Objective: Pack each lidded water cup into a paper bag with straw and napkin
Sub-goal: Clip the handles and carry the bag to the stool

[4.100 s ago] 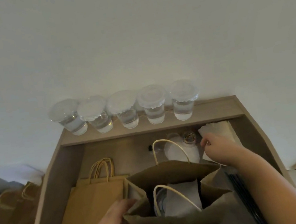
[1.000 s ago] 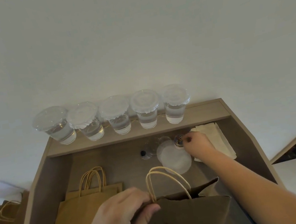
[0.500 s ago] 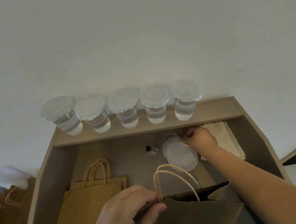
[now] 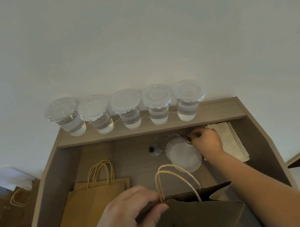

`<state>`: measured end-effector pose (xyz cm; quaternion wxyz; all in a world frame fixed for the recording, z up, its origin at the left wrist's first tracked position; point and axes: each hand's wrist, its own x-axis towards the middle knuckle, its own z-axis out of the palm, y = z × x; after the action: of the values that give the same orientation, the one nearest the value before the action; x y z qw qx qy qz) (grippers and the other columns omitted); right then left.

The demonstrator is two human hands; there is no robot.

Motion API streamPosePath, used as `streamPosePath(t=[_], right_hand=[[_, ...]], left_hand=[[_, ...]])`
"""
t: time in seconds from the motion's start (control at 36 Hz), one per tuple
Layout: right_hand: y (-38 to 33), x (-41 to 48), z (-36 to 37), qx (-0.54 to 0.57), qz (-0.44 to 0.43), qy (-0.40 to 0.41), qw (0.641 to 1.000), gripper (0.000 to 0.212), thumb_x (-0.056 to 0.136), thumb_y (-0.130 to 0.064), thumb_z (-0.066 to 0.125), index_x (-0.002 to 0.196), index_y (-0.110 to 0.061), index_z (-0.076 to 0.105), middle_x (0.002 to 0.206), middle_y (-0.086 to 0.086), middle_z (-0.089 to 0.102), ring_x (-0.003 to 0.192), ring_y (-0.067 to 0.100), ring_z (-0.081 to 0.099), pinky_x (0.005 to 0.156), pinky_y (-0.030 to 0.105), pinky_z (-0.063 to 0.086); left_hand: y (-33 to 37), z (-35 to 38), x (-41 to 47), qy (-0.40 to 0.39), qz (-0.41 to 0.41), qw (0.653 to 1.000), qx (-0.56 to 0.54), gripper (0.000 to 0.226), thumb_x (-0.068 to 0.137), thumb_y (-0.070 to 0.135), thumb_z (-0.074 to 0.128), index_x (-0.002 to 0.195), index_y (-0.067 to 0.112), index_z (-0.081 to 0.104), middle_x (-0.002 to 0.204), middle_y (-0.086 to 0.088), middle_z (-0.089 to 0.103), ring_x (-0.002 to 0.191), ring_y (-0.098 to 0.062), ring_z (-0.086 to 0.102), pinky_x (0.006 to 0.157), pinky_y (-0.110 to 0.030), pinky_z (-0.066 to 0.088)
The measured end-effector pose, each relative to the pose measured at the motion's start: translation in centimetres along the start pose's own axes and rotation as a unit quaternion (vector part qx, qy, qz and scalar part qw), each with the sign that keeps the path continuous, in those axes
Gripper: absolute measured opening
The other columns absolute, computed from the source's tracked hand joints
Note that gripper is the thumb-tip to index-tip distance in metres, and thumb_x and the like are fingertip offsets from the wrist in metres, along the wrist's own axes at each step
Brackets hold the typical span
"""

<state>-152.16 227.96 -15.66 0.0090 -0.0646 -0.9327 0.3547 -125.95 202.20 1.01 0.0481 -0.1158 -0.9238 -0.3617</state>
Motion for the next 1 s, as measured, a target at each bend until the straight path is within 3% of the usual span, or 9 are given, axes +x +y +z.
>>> streamPosePath(t=[0.17,0.28,0.39,0.56,0.64,0.78,0.86,0.94,1.0], right_hand=[[0.0,0.3,0.2,-0.002,-0.010,-0.013,1.000,0.013,0.094,-0.021,0.067,0.091,-0.020,0.080,0.085,0.003,0.078,0.086,0.031,0.069,0.070,0.031,0.047],[0.0,0.7,0.3,-0.001,-0.001,-0.020,1.000,0.011,0.095,-0.023,0.071,0.093,-0.016,0.080,0.090,0.006,0.079,0.091,0.033,0.070,0.072,0.030,0.044],[-0.3,0.9,0.3,0.017,0.014,-0.032,0.999,0.009,0.094,-0.022,0.076,0.097,-0.016,0.082,0.098,0.004,0.080,0.098,0.028,0.070,0.077,0.026,0.041],[-0.9,-1.1,-1.7,0.128,0.055,-0.017,0.990,0.022,0.091,-0.021,0.081,0.113,-0.016,0.082,0.107,0.001,0.080,0.104,0.019,0.072,0.087,0.028,0.049],[-2.0,-4.8,-4.2,0.155,0.032,-0.079,0.984,0.017,0.088,-0.031,0.086,0.105,-0.032,0.083,0.092,-0.013,0.079,0.093,0.008,0.074,0.085,0.029,0.055],[-7.1,-12.6,-11.0,0.273,-0.020,-0.198,0.941,0.022,0.075,-0.047,0.085,0.095,-0.039,0.085,0.089,-0.004,0.082,0.077,0.003,0.074,0.068,0.020,0.057],[-9.8,-16.0,-15.3,0.347,-0.056,-0.208,0.913,0.035,0.067,-0.053,0.082,0.097,-0.038,0.086,0.094,0.003,0.083,0.081,0.009,0.074,0.070,0.018,0.060],[-11.7,-18.2,-17.4,0.378,-0.089,-0.189,0.902,0.034,0.069,-0.051,0.082,0.099,-0.036,0.086,0.096,0.001,0.084,0.089,0.010,0.077,0.074,0.021,0.061],[-12.8,-19.3,-17.6,0.381,-0.101,-0.180,0.901,0.030,0.072,-0.050,0.080,0.100,-0.040,0.085,0.096,-0.003,0.084,0.089,0.007,0.077,0.072,0.020,0.060]], left_hand=[[0.1,0.0,-0.2,-0.005,0.002,1.000,0.012,0.024,0.094,0.057,0.065,0.095,0.036,0.074,0.094,0.028,0.066,0.089,0.005,0.066,0.075,-0.017,0.056],[0.1,0.0,-0.3,0.001,0.010,1.000,0.024,0.023,0.095,0.057,0.064,0.094,0.036,0.073,0.093,0.028,0.065,0.088,0.008,0.064,0.074,-0.012,0.054],[0.0,0.1,-0.4,0.009,0.016,1.000,0.023,0.026,0.096,0.058,0.062,0.096,0.035,0.074,0.094,0.027,0.066,0.088,0.007,0.065,0.074,-0.016,0.056],[0.2,0.2,-0.7,0.016,0.017,0.999,0.031,0.026,0.097,0.059,0.061,0.098,0.036,0.074,0.096,0.027,0.066,0.090,0.006,0.065,0.075,-0.018,0.057],[0.4,0.1,-1.1,0.010,0.012,0.999,0.036,0.029,0.096,0.068,0.056,0.106,0.045,0.070,0.102,0.033,0.064,0.098,0.008,0.064,0.082,-0.015,0.054],[0.4,-0.4,-1.0,0.025,-0.013,0.999,-0.039,0.030,0.103,0.066,0.046,0.121,0.051,0.064,0.112,0.027,0.069,0.107,-0.001,0.068,0.086,-0.026,0.058],[1.3,-0.8,0.0,0.048,-0.032,0.995,-0.082,0.025,0.105,0.055,0.044,0.119,0.055,0.064,0.105,0.022,0.073,0.097,-0.005,0.072,0.079,-0.017,0.057],[2.3,-1.1,1.8,0.015,-0.043,0.994,-0.099,0.023,0.101,0.040,0.057,0.113,0.057,0.065,0.097,0.021,0.072,0.084,-0.006,0.070,0.071,-0.014,0.055],[3.1,-1.4,3.1,-0.018,-0.047,0.991,-0.120,0.021,0.096,0.044,0.064,0.112,0.058,0.066,0.096,0.020,0.072,0.075,-0.004,0.067,0.066,-0.014,0.054]])
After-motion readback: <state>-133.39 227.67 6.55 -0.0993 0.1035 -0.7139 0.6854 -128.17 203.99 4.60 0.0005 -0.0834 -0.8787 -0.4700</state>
